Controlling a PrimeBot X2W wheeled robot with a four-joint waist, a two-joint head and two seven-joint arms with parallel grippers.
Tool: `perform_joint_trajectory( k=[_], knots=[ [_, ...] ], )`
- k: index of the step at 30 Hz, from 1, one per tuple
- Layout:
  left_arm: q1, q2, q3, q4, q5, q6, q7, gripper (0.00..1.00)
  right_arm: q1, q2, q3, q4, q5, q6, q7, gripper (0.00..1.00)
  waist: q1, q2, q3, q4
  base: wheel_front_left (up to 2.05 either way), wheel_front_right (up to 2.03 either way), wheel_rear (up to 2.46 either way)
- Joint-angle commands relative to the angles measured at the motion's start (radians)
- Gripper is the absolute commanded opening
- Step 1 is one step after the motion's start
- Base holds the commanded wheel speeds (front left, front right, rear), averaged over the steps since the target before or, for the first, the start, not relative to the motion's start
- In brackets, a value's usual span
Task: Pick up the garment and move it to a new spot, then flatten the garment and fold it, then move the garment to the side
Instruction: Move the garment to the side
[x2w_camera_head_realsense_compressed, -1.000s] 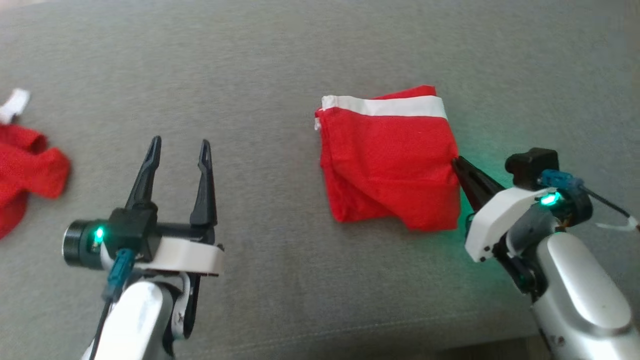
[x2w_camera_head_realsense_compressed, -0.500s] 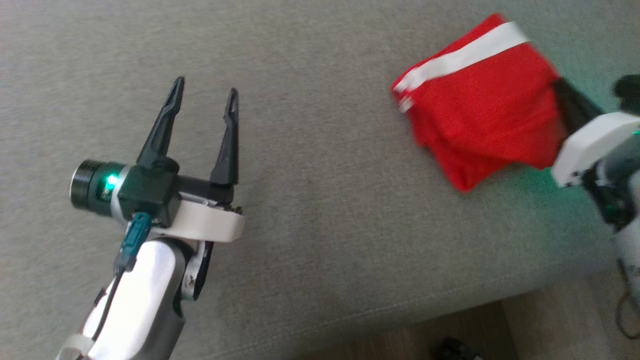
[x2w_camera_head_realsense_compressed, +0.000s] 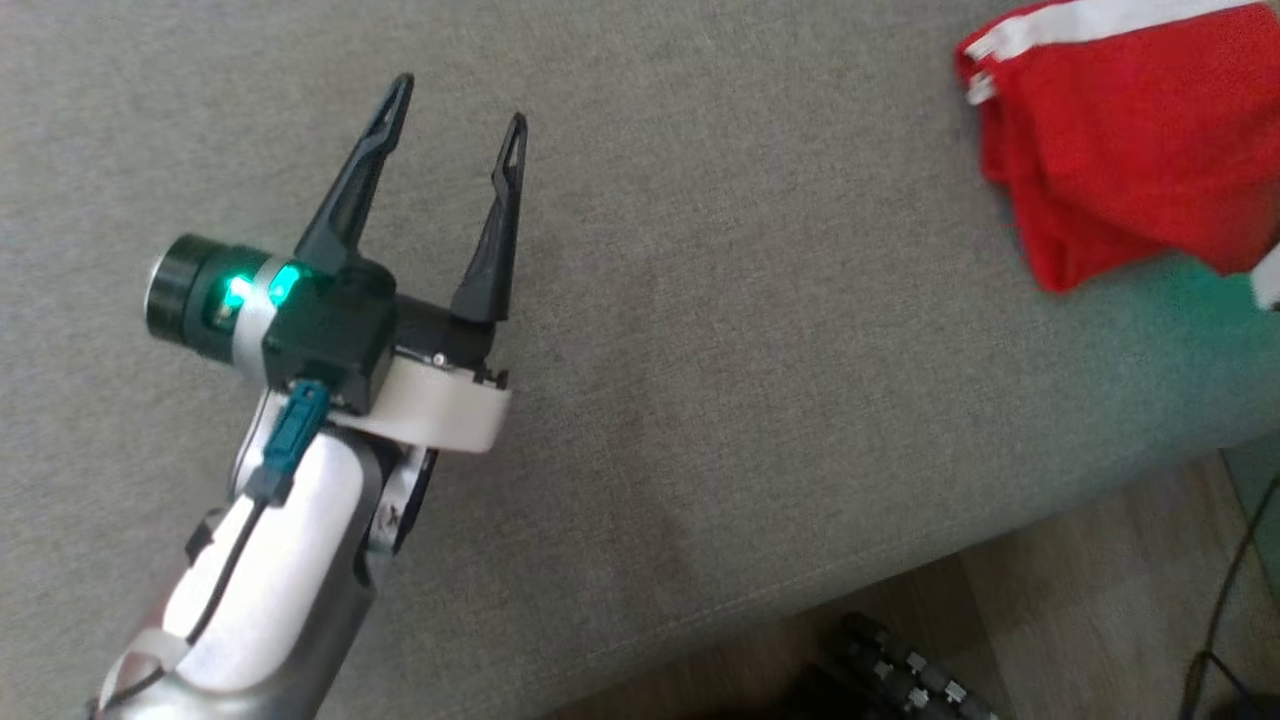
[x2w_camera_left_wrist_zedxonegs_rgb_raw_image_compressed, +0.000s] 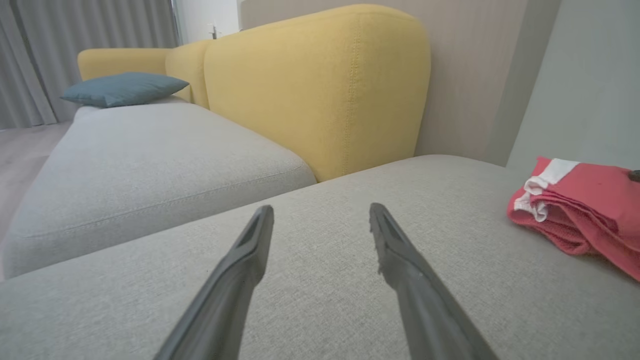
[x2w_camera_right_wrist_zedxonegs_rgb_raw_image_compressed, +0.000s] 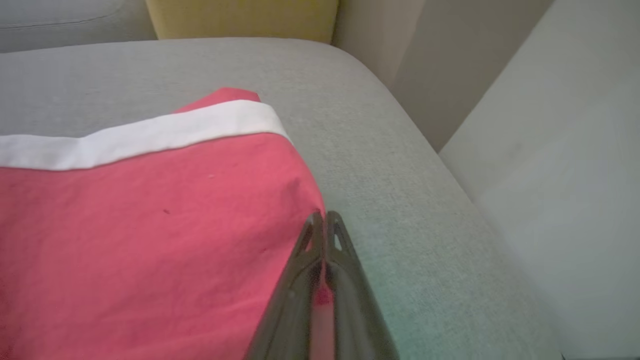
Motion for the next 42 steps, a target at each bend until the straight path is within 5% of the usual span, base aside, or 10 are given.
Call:
perform_joint_trajectory(
  k=[1, 7, 10, 11, 23, 33, 42],
  knots=[
    [-0.033, 0.021, 0.027, -0.04, 0.011, -0.003, 0.003, 1.0, -0.009, -0.035, -0.006, -0.022, 0.006, 0.003, -0.015, 0.0, -0.0001, 0.0, 0.02, -0.009, 0.0, 0.0, 0.0],
    [-0.066, 0.016, 0.009, -0.034, 0.02, -0.011, 0.004, 1.0, -0.022, -0.02, -0.082, 0.026, -0.051, 0.003, -0.035, 0.0, -0.0001, 0.0, 0.05, -0.008, 0.0, 0.0, 0.0],
    [-0.066, 0.011, 0.004, -0.024, 0.014, -0.013, -0.003, 1.0, -0.014, 0.01, -0.135, 0.036, -0.092, 0.003, -0.065, 0.87, -0.0001, 0.0, 0.043, -0.003, 0.0, 0.0, 0.0],
    [-0.064, 0.009, 0.003, -0.02, 0.011, -0.012, -0.006, 1.0, -0.008, 0.021, -0.154, 0.041, -0.112, 0.003, -0.072, 1.0, -0.0001, 0.0, 0.038, -0.001, 0.0, 0.0, 0.0],
    [-0.004, 0.004, 0.021, 0.014, -0.028, 0.014, -0.037, 1.0, 0.099, 0.169, -0.234, -0.109, -0.229, 0.003, -0.175, 1.0, -0.0001, 0.0, -0.062, 0.034, 0.0, 0.0, 0.0],
    [0.125, -0.006, 0.062, 0.031, -0.084, 0.071, -0.057, 1.0, 0.319, 0.343, -0.114, -0.469, -0.266, 0.003, -0.172, 1.0, -0.0001, 0.0, -0.205, 0.143, 0.0, 0.0, 0.0],
    [0.227, 0.009, 0.111, 0.042, -0.122, 0.114, -0.066, 1.0, 0.443, 0.398, -0.021, -0.615, -0.263, 0.003, -0.14, 1.0, -0.0001, 0.0, -0.296, 0.264, 0.0, 0.0, 0.0]
  ],
)
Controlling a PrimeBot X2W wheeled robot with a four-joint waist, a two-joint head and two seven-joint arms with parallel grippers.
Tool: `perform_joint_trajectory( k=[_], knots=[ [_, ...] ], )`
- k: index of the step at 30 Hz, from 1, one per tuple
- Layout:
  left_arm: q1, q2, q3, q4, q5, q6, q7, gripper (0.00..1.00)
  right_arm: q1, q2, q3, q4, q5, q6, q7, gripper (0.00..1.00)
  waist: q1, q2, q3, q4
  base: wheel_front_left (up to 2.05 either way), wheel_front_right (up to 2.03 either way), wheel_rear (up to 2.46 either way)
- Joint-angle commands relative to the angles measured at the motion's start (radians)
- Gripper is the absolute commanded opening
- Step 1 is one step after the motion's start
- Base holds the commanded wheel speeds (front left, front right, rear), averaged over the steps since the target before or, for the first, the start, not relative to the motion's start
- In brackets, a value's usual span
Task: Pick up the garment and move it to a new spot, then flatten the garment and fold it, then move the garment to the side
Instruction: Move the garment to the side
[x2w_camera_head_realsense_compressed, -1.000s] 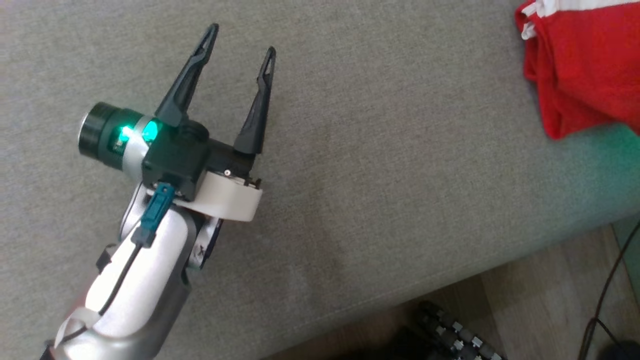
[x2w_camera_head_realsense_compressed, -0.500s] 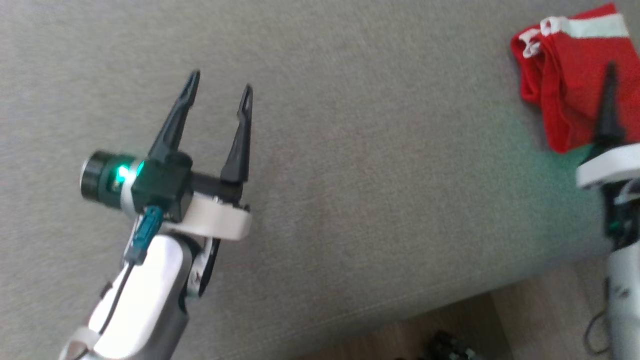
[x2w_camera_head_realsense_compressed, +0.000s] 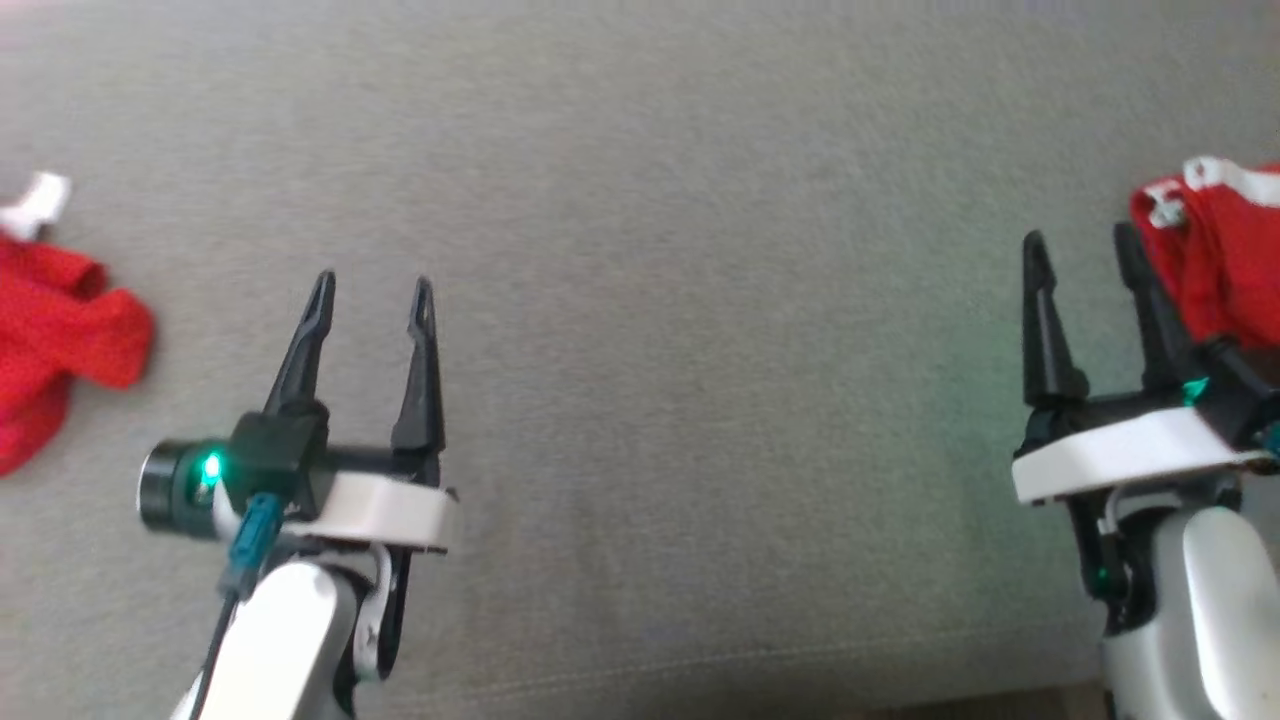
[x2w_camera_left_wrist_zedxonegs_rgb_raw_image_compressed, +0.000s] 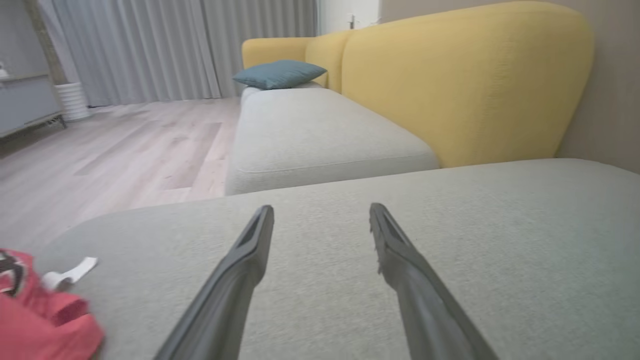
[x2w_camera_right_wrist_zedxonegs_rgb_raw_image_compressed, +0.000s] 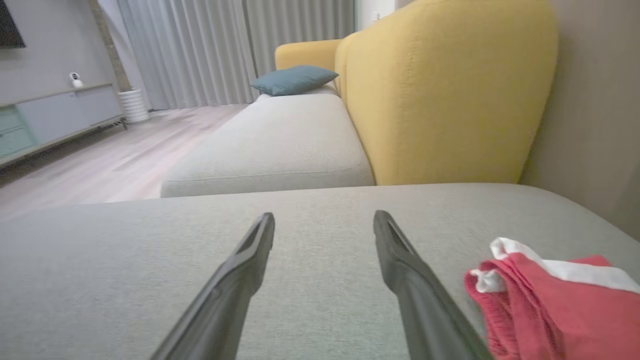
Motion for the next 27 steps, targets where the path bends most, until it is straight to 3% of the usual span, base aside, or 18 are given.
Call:
perform_joint_trajectory(
  k=[1, 7, 27],
  knots=[
    [-0.011, 0.022, 0.046, -0.027, -0.007, 0.007, -0.01, 1.0, 0.007, 0.008, 0.026, -0.043, -0.002, 0.003, 0.006, 1.0, 0.0, -0.0001, -0.044, 0.043, 0.0, 0.0, 0.0],
    [0.056, 0.044, 0.071, -0.024, -0.023, 0.029, -0.01, 1.0, 0.067, 0.016, 0.025, -0.074, -0.007, 0.003, 0.025, 1.0, 0.0, -0.0001, -0.097, 0.071, 0.0, 0.0, 0.0],
    [0.183, 0.077, 0.06, -0.005, -0.057, 0.036, 0.023, 1.0, 0.241, 0.018, 0.029, -0.138, 0.04, 0.003, 0.096, 1.0, 0.0, -0.0001, -0.247, 0.058, 0.0, 0.0, 0.0]
  ],
)
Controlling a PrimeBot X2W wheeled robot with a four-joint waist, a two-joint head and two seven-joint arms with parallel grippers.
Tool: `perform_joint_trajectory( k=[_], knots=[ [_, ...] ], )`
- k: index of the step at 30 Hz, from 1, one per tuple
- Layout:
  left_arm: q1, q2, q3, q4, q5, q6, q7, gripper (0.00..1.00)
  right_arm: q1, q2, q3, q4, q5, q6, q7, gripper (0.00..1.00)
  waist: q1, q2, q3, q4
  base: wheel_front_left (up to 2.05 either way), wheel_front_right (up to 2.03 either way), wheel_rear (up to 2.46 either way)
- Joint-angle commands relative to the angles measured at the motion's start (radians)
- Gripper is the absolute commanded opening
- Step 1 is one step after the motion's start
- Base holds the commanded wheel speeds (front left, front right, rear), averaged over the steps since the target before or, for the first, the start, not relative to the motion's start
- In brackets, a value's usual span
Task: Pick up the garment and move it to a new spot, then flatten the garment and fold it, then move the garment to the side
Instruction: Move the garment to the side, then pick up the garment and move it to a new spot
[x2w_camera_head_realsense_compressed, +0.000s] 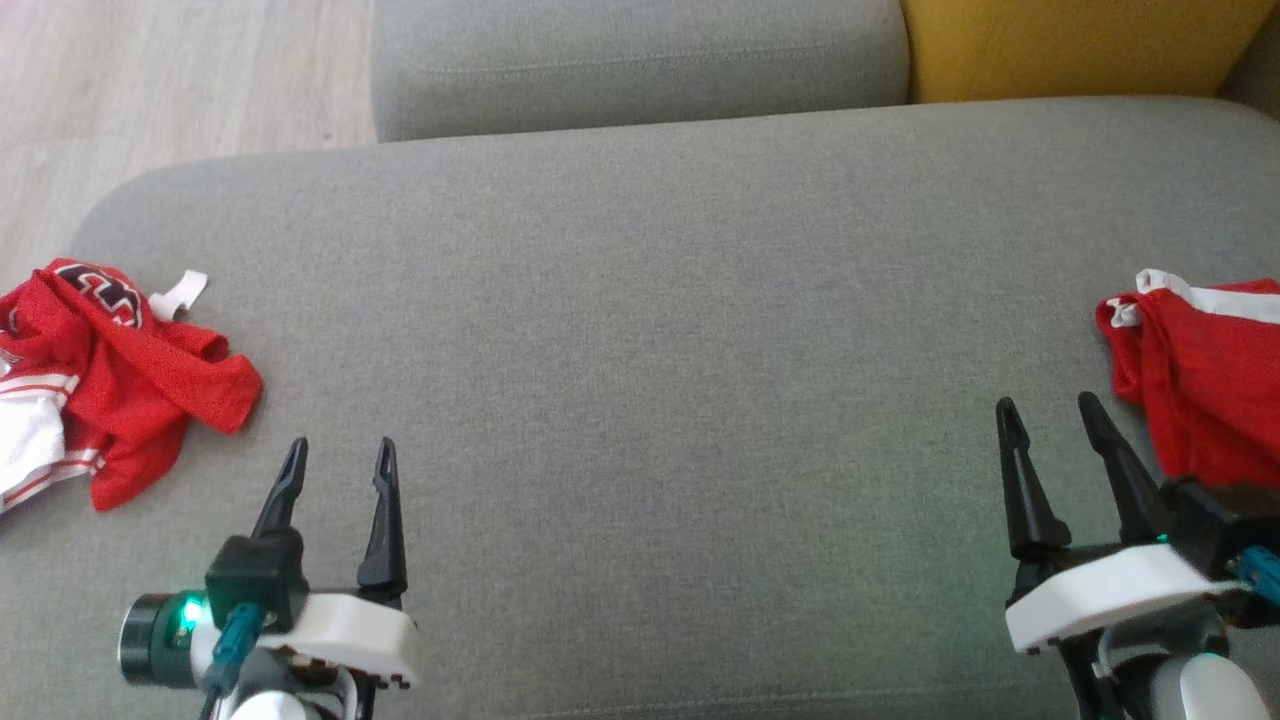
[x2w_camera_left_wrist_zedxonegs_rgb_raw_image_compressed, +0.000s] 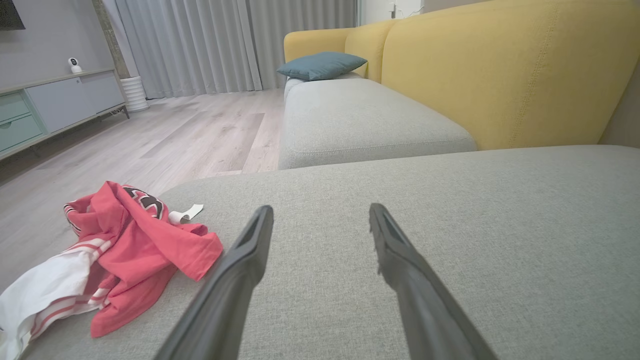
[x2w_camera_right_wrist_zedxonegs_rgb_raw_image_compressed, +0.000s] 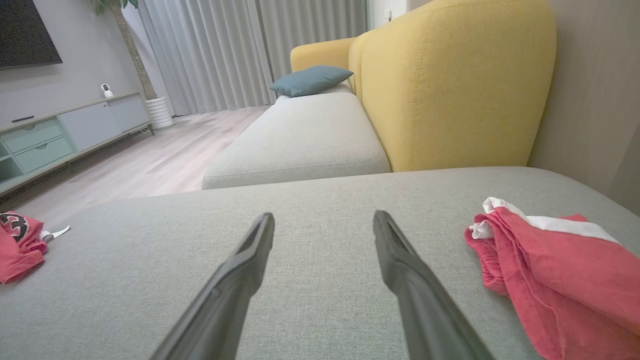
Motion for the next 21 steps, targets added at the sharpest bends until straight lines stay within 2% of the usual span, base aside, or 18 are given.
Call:
perform_joint_trajectory(
  k=[1, 21],
  knots=[
    [-0.036, 0.023, 0.034, -0.028, -0.005, 0.009, 0.001, 1.0, -0.019, -0.004, 0.023, -0.043, 0.006, 0.003, 0.003, 1.0, 0.0001, -0.0001, -0.006, 0.0, 0.0, 0.0, 0.0],
    [-0.044, 0.026, 0.023, -0.02, -0.017, 0.011, 0.006, 1.0, -0.009, -0.004, 0.012, -0.055, 0.009, 0.003, 0.013, 1.0, 0.0001, -0.0001, -0.014, 0.018, 0.0, 0.0, 0.0]
  ],
)
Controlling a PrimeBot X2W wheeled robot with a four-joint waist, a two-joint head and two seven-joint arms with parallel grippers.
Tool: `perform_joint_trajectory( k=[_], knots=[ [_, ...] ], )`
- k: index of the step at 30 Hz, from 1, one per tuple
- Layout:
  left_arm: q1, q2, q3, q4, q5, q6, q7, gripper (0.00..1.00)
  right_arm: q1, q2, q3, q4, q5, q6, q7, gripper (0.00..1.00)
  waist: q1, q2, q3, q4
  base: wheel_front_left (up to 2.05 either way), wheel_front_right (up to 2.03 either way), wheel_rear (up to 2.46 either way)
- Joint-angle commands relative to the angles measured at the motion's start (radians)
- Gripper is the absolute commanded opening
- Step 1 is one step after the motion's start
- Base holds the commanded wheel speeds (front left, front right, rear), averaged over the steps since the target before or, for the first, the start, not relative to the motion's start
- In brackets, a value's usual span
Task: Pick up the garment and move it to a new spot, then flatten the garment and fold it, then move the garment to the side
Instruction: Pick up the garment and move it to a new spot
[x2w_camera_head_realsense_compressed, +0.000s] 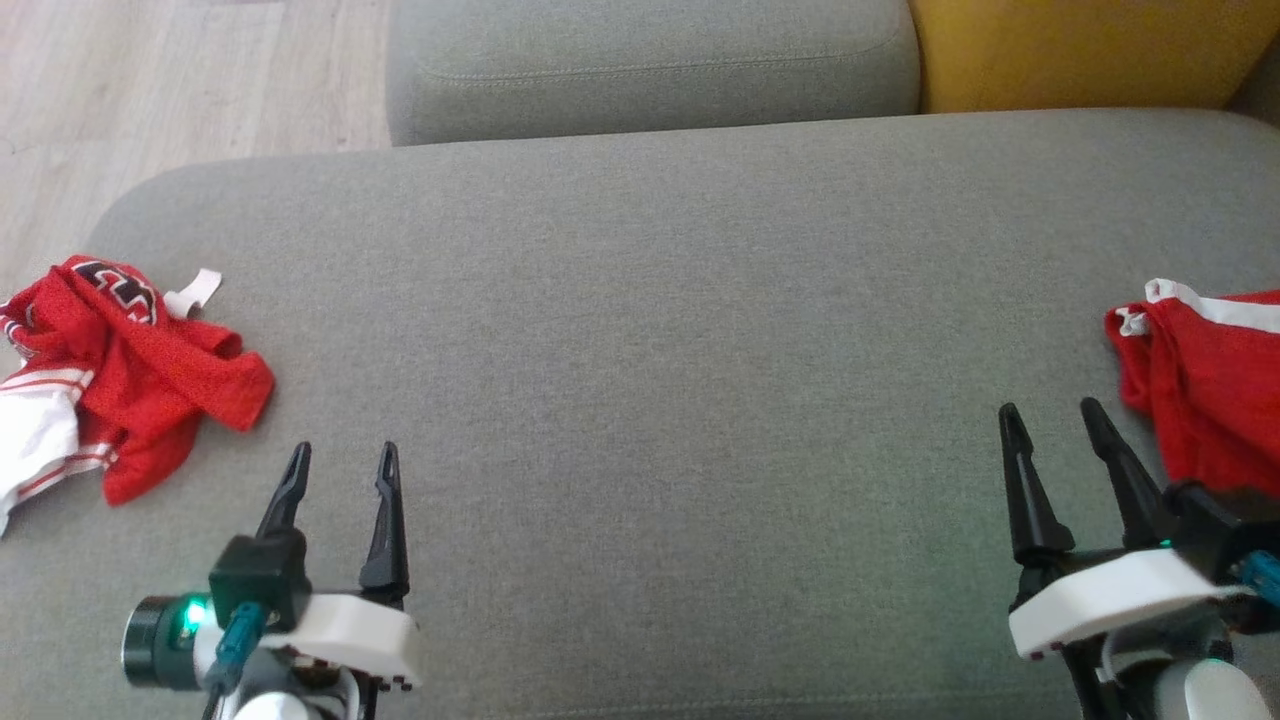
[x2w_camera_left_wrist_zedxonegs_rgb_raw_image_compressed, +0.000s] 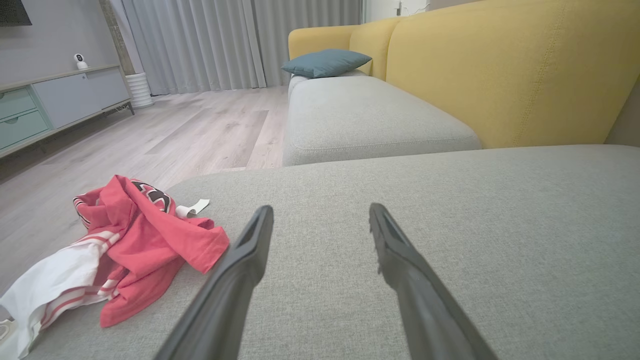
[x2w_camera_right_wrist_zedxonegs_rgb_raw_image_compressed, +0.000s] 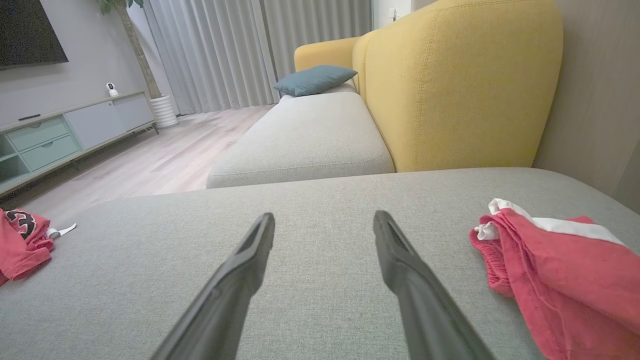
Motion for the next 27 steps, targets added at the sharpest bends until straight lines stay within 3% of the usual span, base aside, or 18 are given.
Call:
perform_joint_trajectory(
  k=[1, 9, 20, 27],
  knots=[
    [-0.049, 0.024, 0.032, -0.027, -0.009, 0.003, -0.002, 1.0, -0.024, -0.005, 0.015, -0.043, 0.008, 0.003, 0.003, 1.0, 0.0001, -0.0001, 0.0, 0.004, 0.0, 0.0, 0.0],
    [-0.081, 0.018, 0.024, -0.019, -0.007, -0.005, -0.011, 1.0, -0.016, -0.005, 0.001, -0.057, -0.002, 0.003, 0.012, 1.0, 0.0001, -0.0001, 0.01, 0.08, 0.0, 0.0, 0.0],
    [-0.164, -0.025, 0.03, 0.028, -0.013, -0.033, -0.042, 1.0, -0.038, -0.005, 0.03, -0.117, -0.035, 0.003, 0.045, 1.0, 0.0001, -0.0001, 0.045, 0.291, 0.0, 0.0, 0.0],
    [-0.189, -0.043, 0.059, 0.06, -0.015, -0.051, -0.049, 1.0, -0.057, -0.005, 0.052, -0.133, -0.045, 0.003, 0.062, 1.0, 0.0001, -0.0001, 0.057, 0.379, 0.0, 0.0, 0.0]
  ],
)
